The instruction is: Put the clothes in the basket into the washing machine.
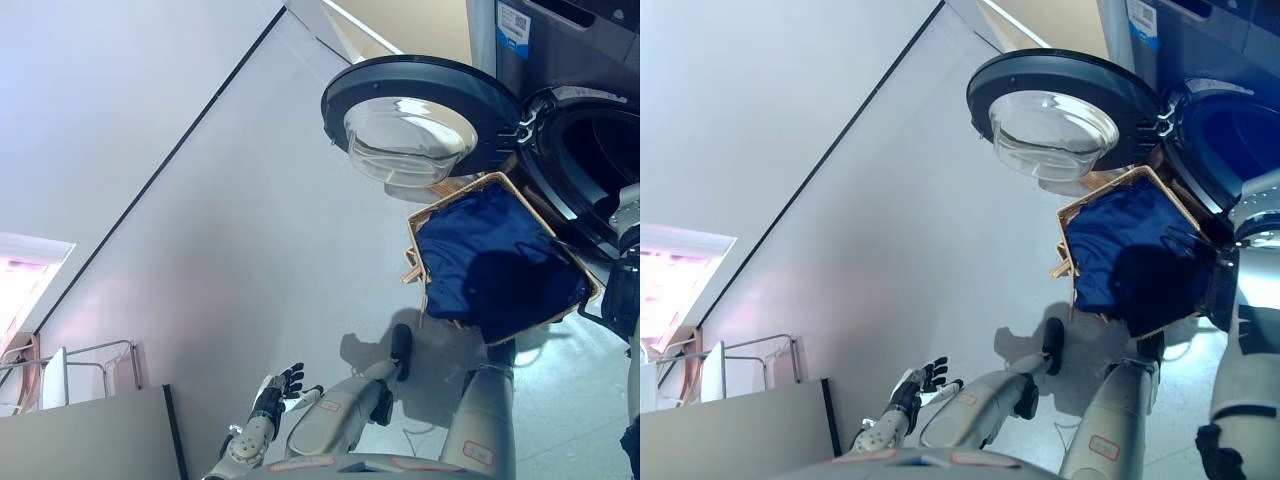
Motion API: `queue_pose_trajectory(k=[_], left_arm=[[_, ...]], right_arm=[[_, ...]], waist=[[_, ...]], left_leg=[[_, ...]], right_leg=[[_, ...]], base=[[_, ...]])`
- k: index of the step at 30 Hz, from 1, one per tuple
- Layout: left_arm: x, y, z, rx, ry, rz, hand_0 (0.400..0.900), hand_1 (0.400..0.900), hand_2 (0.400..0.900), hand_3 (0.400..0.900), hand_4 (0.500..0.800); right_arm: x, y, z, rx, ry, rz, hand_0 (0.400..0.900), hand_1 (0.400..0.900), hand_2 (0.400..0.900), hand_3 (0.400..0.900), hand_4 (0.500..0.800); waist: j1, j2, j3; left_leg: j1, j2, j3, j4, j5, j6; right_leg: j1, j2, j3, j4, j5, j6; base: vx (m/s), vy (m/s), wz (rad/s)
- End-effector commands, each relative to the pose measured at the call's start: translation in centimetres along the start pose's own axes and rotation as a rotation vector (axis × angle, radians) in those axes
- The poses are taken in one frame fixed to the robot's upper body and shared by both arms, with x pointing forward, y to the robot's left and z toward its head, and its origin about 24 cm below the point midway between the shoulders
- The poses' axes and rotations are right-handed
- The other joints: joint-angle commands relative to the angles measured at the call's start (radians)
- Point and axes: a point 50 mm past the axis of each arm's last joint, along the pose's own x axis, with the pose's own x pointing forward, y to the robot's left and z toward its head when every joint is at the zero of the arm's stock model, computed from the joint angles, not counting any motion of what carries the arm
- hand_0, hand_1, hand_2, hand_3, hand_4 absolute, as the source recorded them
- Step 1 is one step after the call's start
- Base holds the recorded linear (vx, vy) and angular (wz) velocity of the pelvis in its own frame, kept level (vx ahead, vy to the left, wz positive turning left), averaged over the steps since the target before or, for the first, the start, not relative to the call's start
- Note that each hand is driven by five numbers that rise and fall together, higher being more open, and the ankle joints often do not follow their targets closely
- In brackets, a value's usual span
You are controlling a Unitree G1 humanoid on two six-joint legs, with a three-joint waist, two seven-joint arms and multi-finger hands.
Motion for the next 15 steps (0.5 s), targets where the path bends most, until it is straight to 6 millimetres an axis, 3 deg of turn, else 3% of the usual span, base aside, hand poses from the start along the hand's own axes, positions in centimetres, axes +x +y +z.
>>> queue_pose_trajectory(k=[1, 3, 7, 8, 10, 12, 13, 15], left_arm=[[-1.2, 2.8, -3.2, 0.025, 0.137, 0.078, 0.900, 0.900, 0.900, 0.900, 0.800], [-1.0, 2.8, -2.9, 0.031, 0.133, 0.079, 0.900, 0.900, 0.900, 0.900, 0.800], [-0.6, 2.8, -2.3, 0.037, 0.125, 0.079, 0.900, 0.900, 0.900, 0.900, 0.800], [-0.6, 2.9, -2.3, 0.038, 0.126, 0.080, 0.900, 0.900, 0.900, 0.900, 0.800], [-0.3, 3.0, -1.8, 0.040, 0.121, 0.082, 0.900, 0.900, 0.900, 0.900, 0.800], [0.2, 3.6, -1.1, 0.031, 0.124, 0.110, 0.900, 0.900, 0.900, 0.900, 0.800], [0.2, 3.7, -1.1, 0.032, 0.124, 0.111, 0.900, 0.900, 0.900, 0.900, 0.800], [0.4, 4.8, -0.7, 0.021, 0.136, 0.156, 0.900, 0.900, 0.900, 0.900, 0.800]], right_arm=[[0.0, 0.1, -0.2, -0.132, -0.058, 0.086, 0.900, 0.900, 0.900, 0.900, 0.800], [-0.2, -0.3, -1.7, -0.195, -0.030, 0.083, 0.900, 0.900, 0.900, 0.900, 0.800], [-1.4, -2.6, -7.9, -0.362, 0.109, 0.091, 0.900, 0.900, 0.900, 0.900, 0.800], [-1.4, -2.6, -8.0, -0.362, 0.110, 0.090, 0.900, 0.900, 0.900, 0.900, 0.800], [-2.7, -4.9, -12.0, -0.492, 0.206, 0.100, 0.900, 0.900, 0.900, 0.900, 0.800], [-5.4, -9.7, -17.5, -0.615, 0.380, 0.082, 0.900, 0.900, 0.900, 0.900, 0.800], [-5.5, -9.8, -17.6, -0.614, 0.381, 0.082, 0.900, 0.900, 0.900, 0.900, 0.800], [-7.6, -12.1, -20.4, -0.706, 0.470, 0.101, 0.900, 0.900, 0.900, 0.900, 0.800]], waist=[[0.018, -0.027, -0.042], [0.012, -0.037, -0.040], [-0.007, -0.073, -0.035], [-0.007, -0.073, -0.035], [-0.023, -0.105, -0.034], [-0.053, -0.163, -0.041], [-0.053, -0.164, -0.043], [-0.068, -0.201, -0.060]], left_leg=[[0.004, 0.001, -0.046, -0.029, -0.043, -0.022], [0.010, 0.001, -0.045, -0.025, -0.048, -0.020], [0.025, 0.005, -0.047, -0.015, -0.058, -0.017], [0.026, 0.005, -0.047, -0.015, -0.058, -0.017], [0.039, 0.011, -0.044, -0.011, -0.066, -0.015], [0.063, 0.023, -0.034, -0.006, -0.087, -0.012], [0.060, 0.023, -0.034, -0.006, -0.083, -0.012], [0.074, 0.033, -0.024, -0.006, -0.094, -0.011]], right_leg=[[0.212, -0.002, -0.041, -0.222, 0.001, -0.007], [0.223, -0.002, -0.043, -0.225, 0.002, -0.006], [0.253, 0.001, -0.048, -0.244, 0.012, -0.006], [0.255, 0.001, -0.048, -0.246, 0.013, -0.006], [0.277, 0.005, -0.051, -0.264, 0.023, -0.005], [0.315, 0.010, -0.048, -0.304, 0.040, -0.002], [0.314, 0.010, -0.048, -0.308, 0.046, -0.002], [0.333, 0.015, -0.045, -0.335, 0.056, -0.001]], base=[[0.00, 0.000, 0.00], [0.00, 0.003, -0.02], [0.00, -0.010, -0.02], [0.02, -0.034, -0.04], [0.01, -0.041, -0.12], [0.03, -0.063, -0.19], [0.05, -0.053, -0.15], [0.05, -0.045, -0.20]])
